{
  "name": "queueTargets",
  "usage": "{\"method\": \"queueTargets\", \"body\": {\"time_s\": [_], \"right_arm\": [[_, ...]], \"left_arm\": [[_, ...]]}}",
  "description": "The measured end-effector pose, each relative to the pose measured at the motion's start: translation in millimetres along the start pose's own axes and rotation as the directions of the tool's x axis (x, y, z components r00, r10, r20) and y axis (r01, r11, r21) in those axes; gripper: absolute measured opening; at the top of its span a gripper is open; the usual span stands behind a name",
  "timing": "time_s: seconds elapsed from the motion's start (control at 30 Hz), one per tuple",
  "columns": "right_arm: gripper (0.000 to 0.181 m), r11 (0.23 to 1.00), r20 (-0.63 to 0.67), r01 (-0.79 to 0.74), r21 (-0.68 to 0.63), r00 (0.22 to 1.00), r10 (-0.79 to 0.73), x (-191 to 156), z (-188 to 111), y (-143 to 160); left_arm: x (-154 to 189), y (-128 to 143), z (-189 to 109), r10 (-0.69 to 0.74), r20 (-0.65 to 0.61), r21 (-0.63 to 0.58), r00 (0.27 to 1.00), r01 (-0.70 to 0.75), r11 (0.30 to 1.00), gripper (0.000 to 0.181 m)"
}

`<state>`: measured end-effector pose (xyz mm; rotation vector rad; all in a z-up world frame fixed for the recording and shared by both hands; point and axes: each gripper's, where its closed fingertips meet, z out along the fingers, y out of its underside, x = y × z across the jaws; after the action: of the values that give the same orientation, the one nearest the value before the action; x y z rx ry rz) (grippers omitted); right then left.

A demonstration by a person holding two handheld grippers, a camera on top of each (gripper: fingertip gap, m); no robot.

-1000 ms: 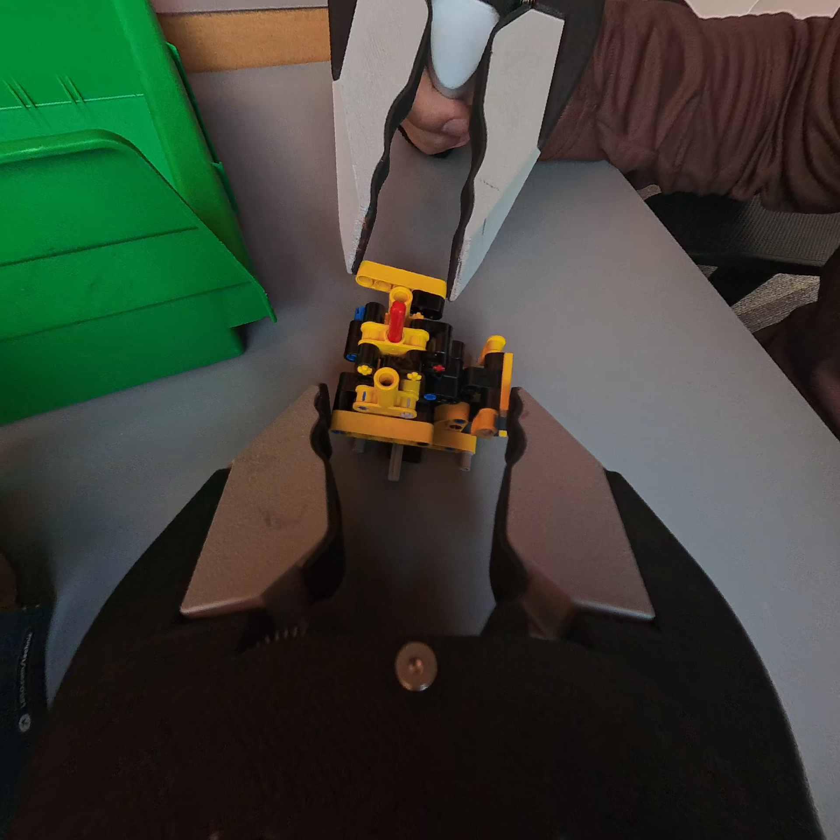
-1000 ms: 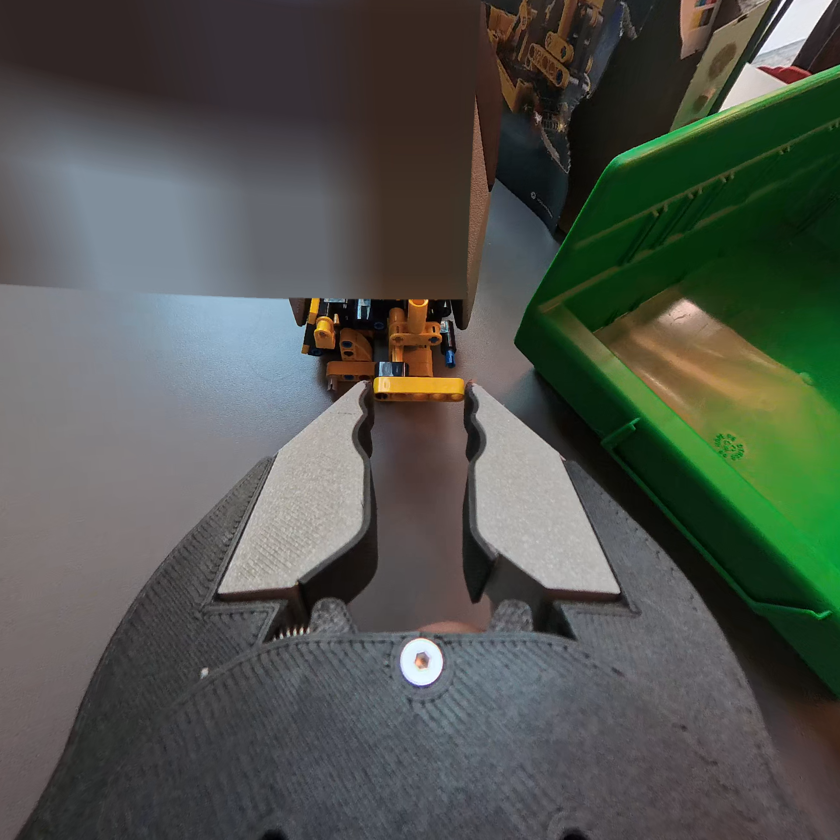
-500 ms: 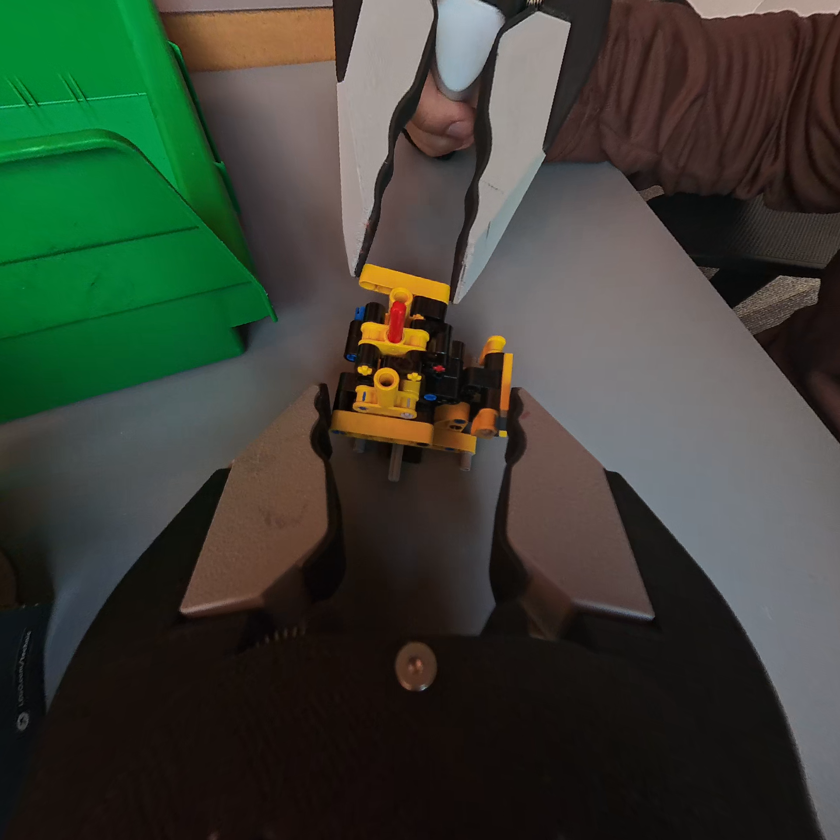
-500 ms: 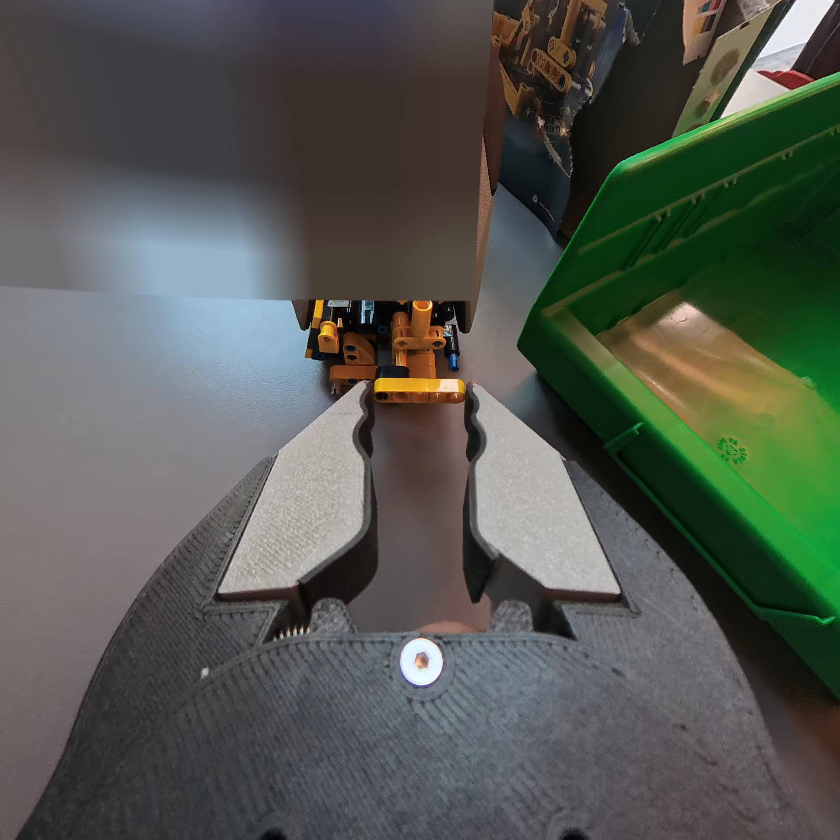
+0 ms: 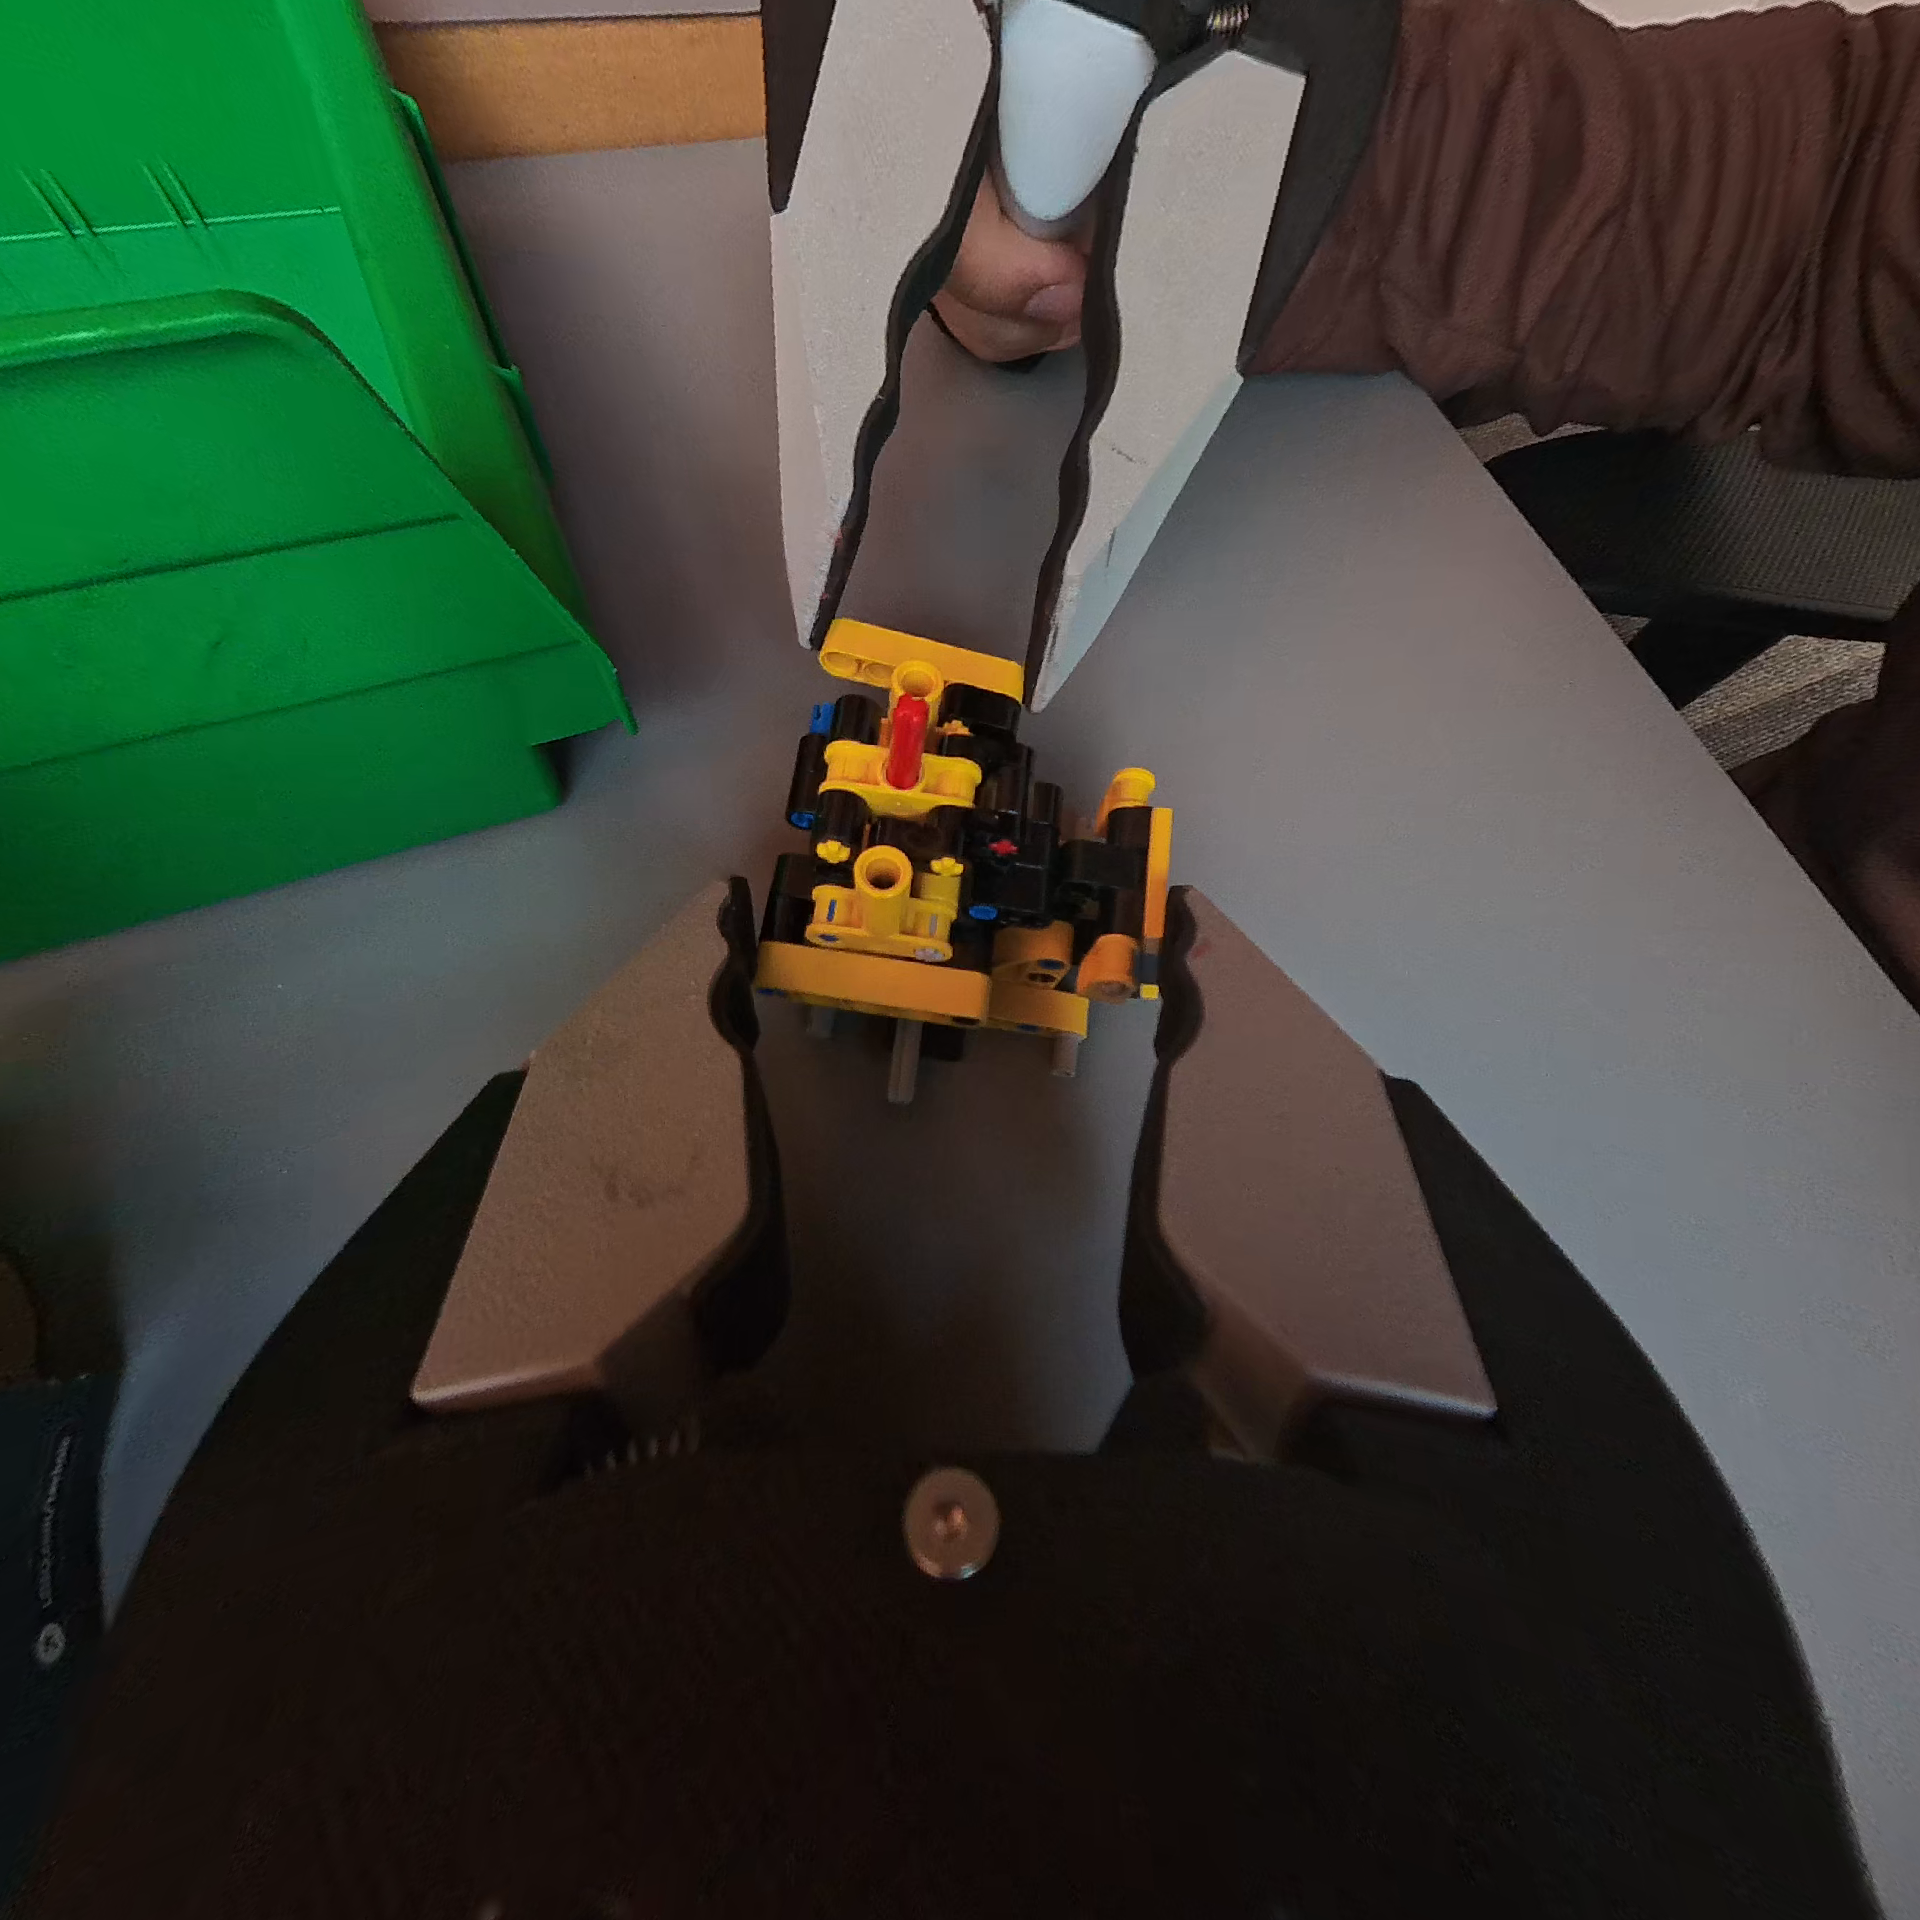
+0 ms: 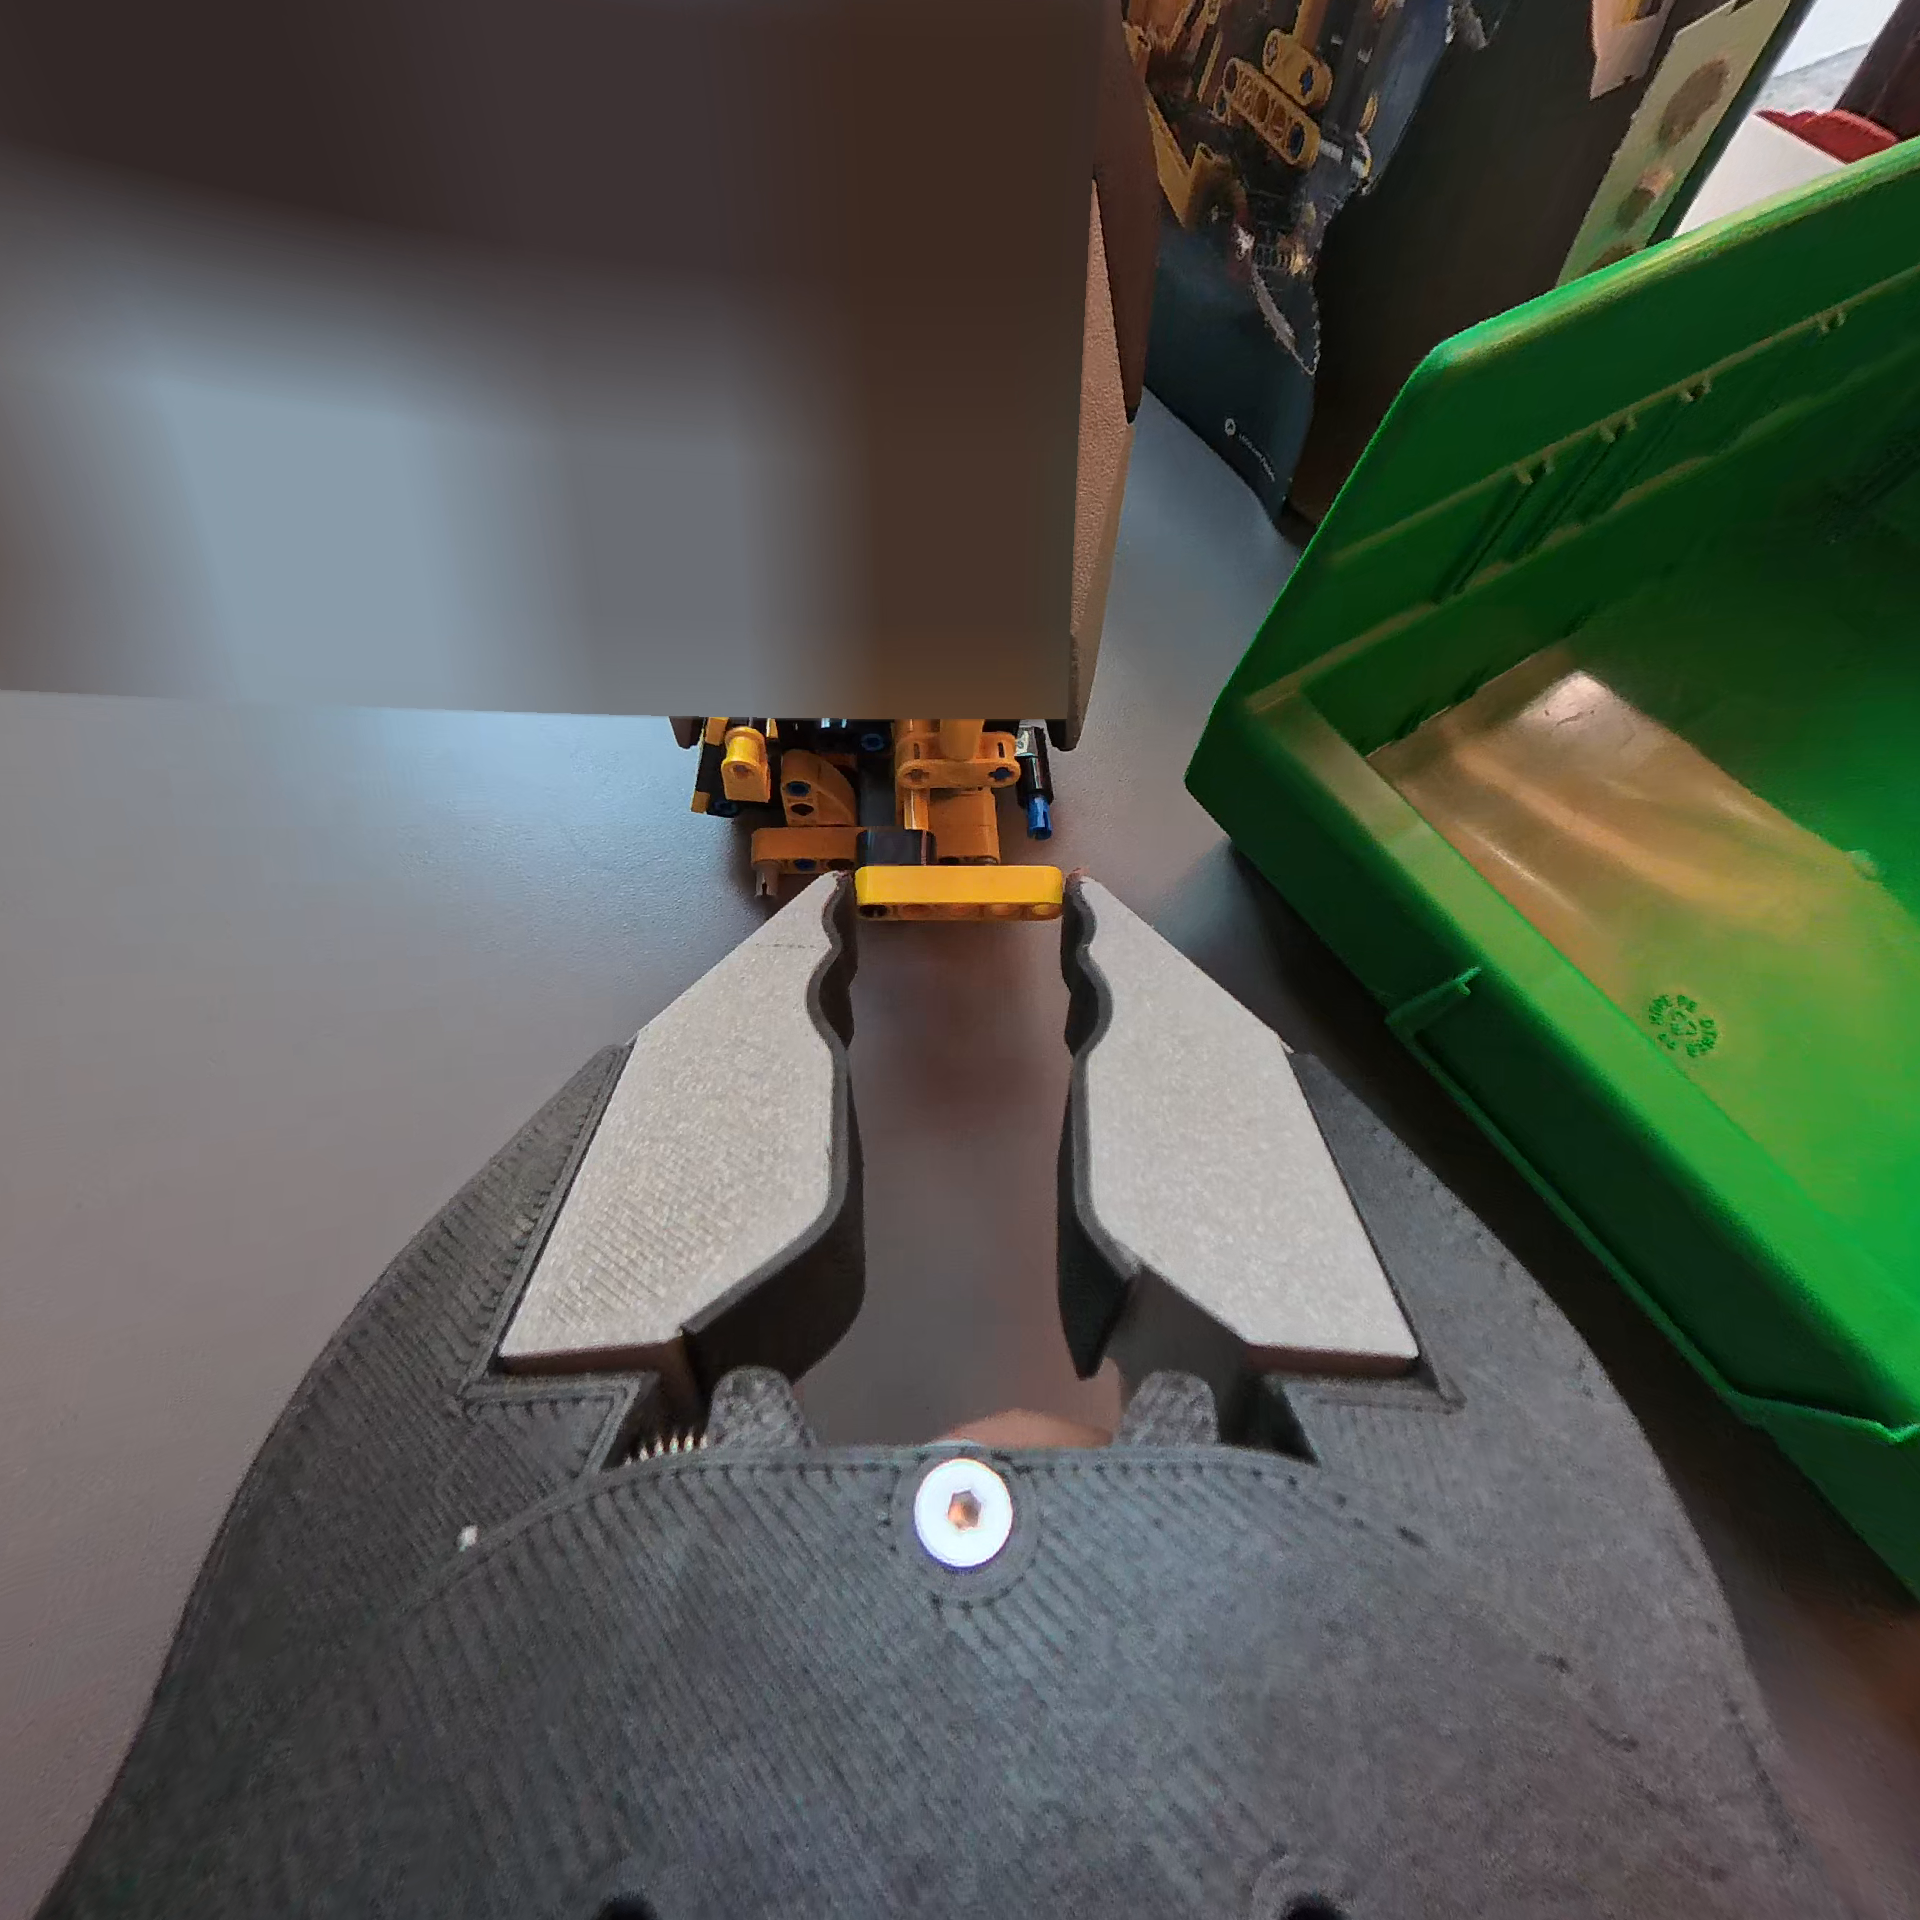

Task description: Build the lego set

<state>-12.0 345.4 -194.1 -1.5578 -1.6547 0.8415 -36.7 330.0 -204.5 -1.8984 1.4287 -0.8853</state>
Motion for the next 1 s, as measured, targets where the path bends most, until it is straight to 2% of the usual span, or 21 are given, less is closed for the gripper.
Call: {"method": "queueTargets", "body": {"time_s": [0.37,0.7,0.87,1.0], "right_arm": [[0.037,0.999,-0.005,0.014,0.035,1.000,-0.014,-1,-2,-5],[0.037,1.000,0.001,0.015,-0.005,1.000,-0.015,-1,2,0],[0.037,0.994,-0.016,0.074,-0.074,0.997,-0.076,-4,9,7],[0.036,0.997,-0.013,0.056,-0.055,0.998,-0.057,-3,7,5]], "left_arm": [[1,0,0,0.005,-0.001,-0.001,1.000,-0.005,1.000,0.076],[1,0,0,0.005,-0.004,-0.002,1.000,-0.005,1.000,0.076],[6,0,3,0.005,-0.017,-0.005,1.000,-0.005,1.000,0.076],[5,-1,2,-0.005,-0.016,0.001,1.000,0.005,1.000,0.076]]}}
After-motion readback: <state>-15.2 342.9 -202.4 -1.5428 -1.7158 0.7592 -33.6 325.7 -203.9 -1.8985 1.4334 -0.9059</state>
